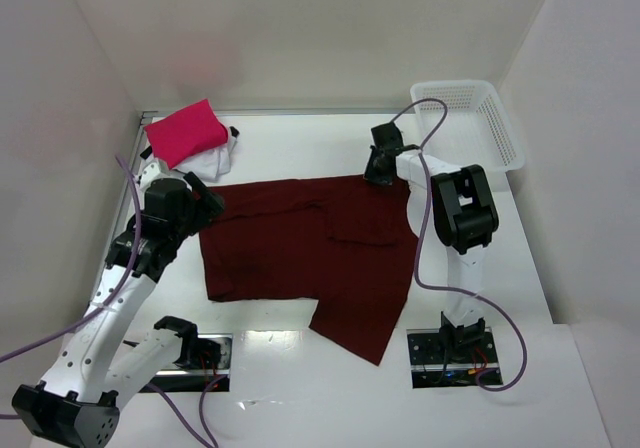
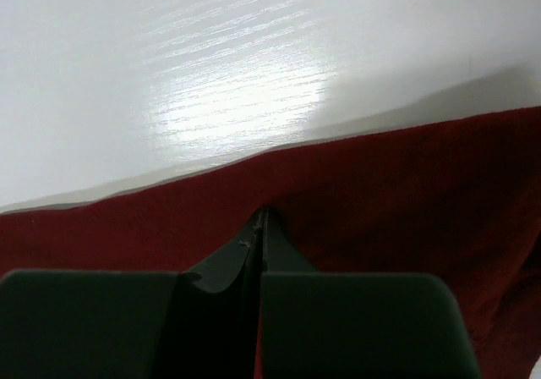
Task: Fold and stack the t-shirts
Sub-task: Fold the flattened tshirt in 1/3 of the way
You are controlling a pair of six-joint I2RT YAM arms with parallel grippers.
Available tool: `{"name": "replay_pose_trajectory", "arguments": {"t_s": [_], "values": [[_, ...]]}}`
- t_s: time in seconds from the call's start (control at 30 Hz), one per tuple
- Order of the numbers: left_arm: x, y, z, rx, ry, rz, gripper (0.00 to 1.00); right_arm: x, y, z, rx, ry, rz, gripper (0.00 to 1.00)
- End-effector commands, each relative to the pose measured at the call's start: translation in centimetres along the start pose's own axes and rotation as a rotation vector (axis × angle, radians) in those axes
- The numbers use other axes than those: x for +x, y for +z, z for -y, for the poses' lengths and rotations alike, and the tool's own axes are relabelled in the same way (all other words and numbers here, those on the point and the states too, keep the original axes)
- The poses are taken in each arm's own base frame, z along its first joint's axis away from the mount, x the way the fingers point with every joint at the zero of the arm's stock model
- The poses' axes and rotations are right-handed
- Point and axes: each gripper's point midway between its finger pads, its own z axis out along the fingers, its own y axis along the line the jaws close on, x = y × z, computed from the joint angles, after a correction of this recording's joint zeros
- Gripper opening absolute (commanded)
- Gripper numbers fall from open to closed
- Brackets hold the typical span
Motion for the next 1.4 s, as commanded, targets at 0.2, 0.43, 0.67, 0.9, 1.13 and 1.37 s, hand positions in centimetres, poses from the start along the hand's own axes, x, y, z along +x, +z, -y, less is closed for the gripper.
{"name": "replay_pose_trajectory", "arguments": {"t_s": [0.2, 0.43, 0.67, 0.9, 1.13, 1.37], "values": [[-2.8, -1.5, 1.9, 0.066, 0.009, 0.076, 0.87, 1.8, 1.3, 1.0, 0.044, -0.053, -0.112, 0.0], [-2.9, -1.7, 1.9, 0.071, 0.008, 0.082, 0.87, 0.2, 1.1, 2.4, 0.076, -0.037, -0.11, 0.0], [-2.6, -1.3, 2.2, 0.085, 0.008, 0.069, 0.88, -3.4, 0.8, 5.2, 0.137, -0.023, -0.061, 0.0], [-2.3, -0.6, 2.3, 0.076, 0.013, 0.056, 0.88, -6.1, 1.2, 7.0, 0.145, 0.013, -0.025, 0.0], [-2.3, 0.0, 2.2, 0.058, 0.016, 0.054, 0.88, -5.7, 2.3, 7.4, 0.132, 0.014, -0.044, 0.0], [-1.4, 1.1, 2.0, 0.033, 0.028, 0.016, 0.88, -7.9, 1.9, 7.1, 0.155, 0.001, 0.026, 0.0]]}}
